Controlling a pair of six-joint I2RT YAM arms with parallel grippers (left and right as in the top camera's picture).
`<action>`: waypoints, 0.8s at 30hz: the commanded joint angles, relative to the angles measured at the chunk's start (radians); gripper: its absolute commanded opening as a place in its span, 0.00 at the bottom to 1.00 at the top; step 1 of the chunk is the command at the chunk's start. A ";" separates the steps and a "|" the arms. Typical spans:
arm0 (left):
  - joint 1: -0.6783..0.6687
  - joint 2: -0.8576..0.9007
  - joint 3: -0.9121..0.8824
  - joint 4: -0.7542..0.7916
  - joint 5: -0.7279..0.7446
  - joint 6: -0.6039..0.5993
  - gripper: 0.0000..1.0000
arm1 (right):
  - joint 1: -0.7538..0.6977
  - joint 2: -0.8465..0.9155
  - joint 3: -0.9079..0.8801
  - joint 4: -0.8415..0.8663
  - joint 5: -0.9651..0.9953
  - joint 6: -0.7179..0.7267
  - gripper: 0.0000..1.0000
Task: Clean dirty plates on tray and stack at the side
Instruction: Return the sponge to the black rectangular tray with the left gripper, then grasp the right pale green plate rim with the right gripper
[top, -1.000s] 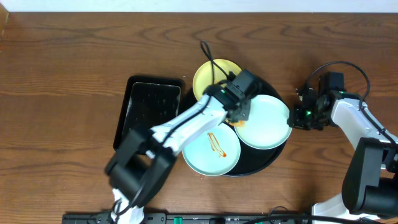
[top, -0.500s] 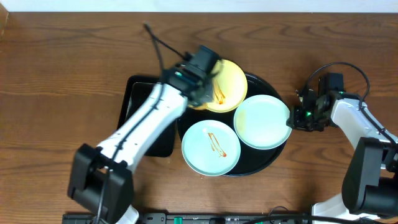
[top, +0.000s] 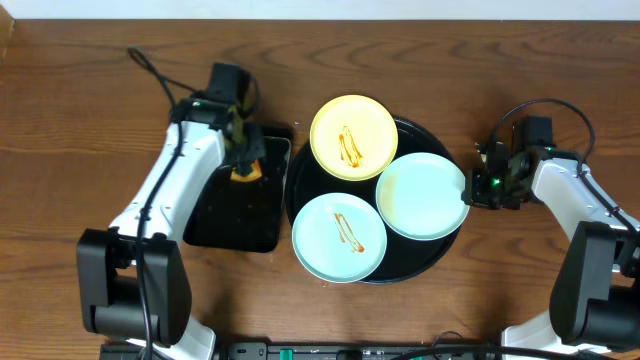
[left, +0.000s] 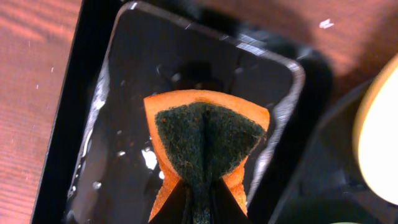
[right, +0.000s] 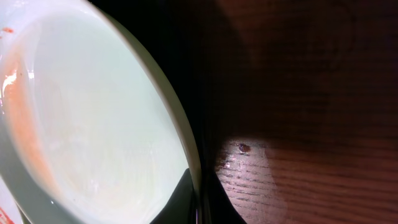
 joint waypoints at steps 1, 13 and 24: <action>0.045 -0.015 -0.044 0.003 0.042 0.045 0.07 | 0.016 0.026 -0.021 0.001 0.032 -0.001 0.01; 0.103 -0.015 -0.126 0.014 0.042 0.045 0.08 | 0.015 0.003 -0.015 -0.014 0.004 -0.005 0.01; 0.103 -0.015 -0.126 0.022 0.042 0.044 0.08 | 0.015 -0.204 -0.013 -0.037 -0.003 -0.031 0.01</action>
